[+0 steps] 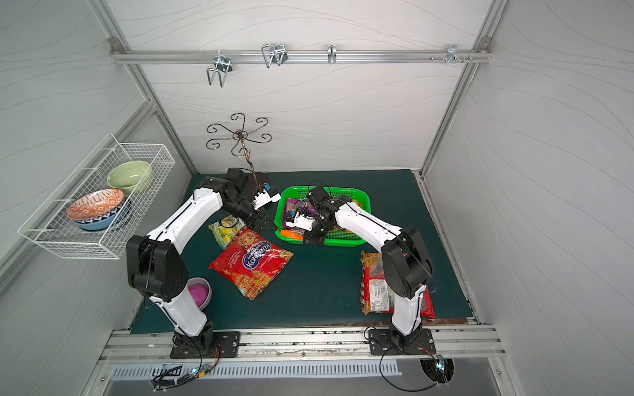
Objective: Put the candies in the basket
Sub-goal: Place the candy in the basket.
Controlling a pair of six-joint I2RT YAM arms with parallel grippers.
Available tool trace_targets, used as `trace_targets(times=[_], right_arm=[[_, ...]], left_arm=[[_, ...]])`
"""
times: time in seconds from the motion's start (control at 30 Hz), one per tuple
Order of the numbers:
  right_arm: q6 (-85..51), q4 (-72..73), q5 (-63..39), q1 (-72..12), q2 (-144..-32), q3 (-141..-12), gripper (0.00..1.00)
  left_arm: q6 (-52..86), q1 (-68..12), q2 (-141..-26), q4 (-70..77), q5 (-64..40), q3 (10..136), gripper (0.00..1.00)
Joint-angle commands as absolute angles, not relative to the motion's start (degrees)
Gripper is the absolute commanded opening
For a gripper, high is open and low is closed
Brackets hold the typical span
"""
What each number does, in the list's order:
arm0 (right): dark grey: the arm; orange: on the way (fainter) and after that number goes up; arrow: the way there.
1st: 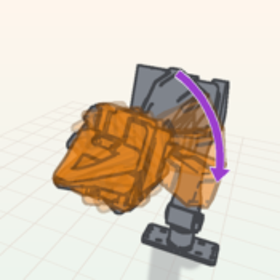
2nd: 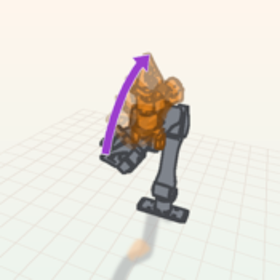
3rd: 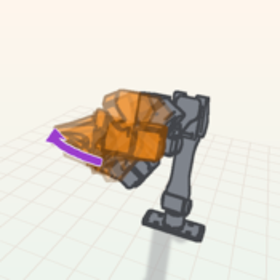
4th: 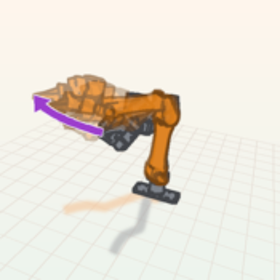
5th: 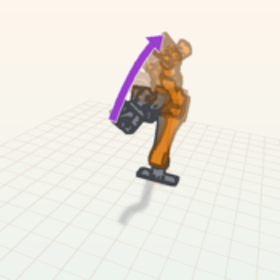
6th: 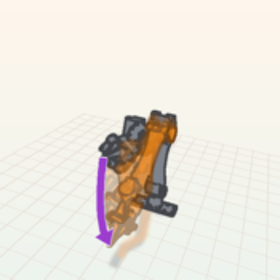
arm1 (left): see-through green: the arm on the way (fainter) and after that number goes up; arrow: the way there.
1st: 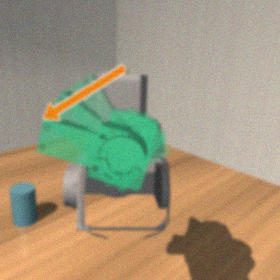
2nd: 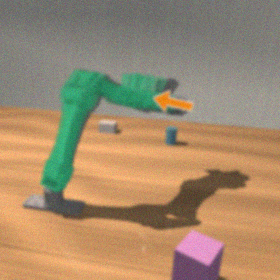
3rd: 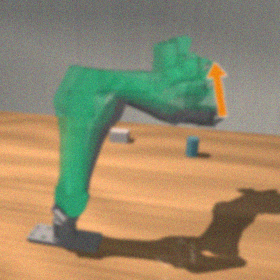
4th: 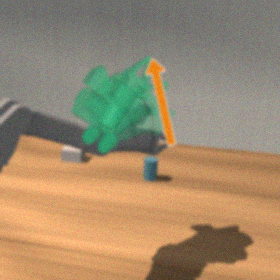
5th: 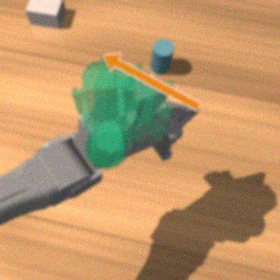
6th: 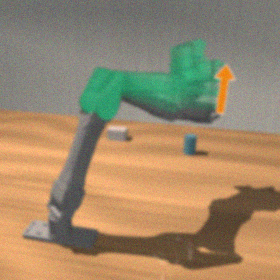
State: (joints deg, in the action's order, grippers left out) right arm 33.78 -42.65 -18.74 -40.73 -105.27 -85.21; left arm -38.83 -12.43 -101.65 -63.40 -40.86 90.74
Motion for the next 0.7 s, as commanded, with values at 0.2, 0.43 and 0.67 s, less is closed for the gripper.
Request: trace_targets(times=[0.2,0.43,0.67], right_arm=[[23.6,-30.33,-25.14,-36.83,-105.65,-81.04,0.11],[24.98,-34.57,-24.17,-36.89,-100.81,-82.88,0.28],[24.79,-32.09,-16.58,-36.9,-86.1,-78.68,0.41]], left_arm=[[-37.9,-11.29,-101.44,-61.87,-38.85,92.79,0.54],[-33.18,-4.73,-99.05,-57.11,-34.52,89.88,0.58],[-26.54,-2.1,-98.63,-51.33,-22.0,84.99,0.61]])
